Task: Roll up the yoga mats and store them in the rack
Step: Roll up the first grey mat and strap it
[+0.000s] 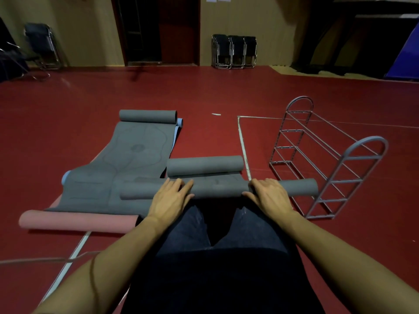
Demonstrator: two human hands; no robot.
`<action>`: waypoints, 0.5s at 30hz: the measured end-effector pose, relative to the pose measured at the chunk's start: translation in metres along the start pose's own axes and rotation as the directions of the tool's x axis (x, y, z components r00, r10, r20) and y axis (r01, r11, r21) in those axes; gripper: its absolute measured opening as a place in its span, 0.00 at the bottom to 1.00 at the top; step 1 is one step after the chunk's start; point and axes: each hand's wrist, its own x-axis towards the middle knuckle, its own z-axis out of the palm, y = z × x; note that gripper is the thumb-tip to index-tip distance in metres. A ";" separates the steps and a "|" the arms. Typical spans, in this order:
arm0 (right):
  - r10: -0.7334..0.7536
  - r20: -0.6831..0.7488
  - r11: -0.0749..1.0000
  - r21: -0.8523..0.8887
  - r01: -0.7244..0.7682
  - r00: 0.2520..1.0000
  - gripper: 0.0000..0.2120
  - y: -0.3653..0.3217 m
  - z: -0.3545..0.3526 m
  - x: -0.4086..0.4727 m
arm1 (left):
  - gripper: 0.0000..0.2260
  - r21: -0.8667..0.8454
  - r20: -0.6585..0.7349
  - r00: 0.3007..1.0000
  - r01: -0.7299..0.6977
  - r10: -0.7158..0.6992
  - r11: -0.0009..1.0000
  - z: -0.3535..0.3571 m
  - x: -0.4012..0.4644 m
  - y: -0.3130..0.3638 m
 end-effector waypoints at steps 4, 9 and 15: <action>-0.011 -0.013 1.000 -0.012 0.010 1.000 0.20 0.004 0.007 0.003 | 0.15 -0.006 0.080 0.997 -0.001 0.002 1.000 -0.005 0.004 -0.004; 0.005 -0.009 0.995 -0.104 -0.006 1.000 0.32 -0.005 0.013 -0.002 | 0.21 0.009 0.125 0.992 0.017 -0.018 1.000 -0.008 0.006 0.000; 0.018 0.075 0.986 -0.166 -0.006 0.997 0.40 -0.004 0.006 0.008 | 0.31 0.043 0.224 0.967 0.113 -0.120 0.993 -0.013 0.018 0.005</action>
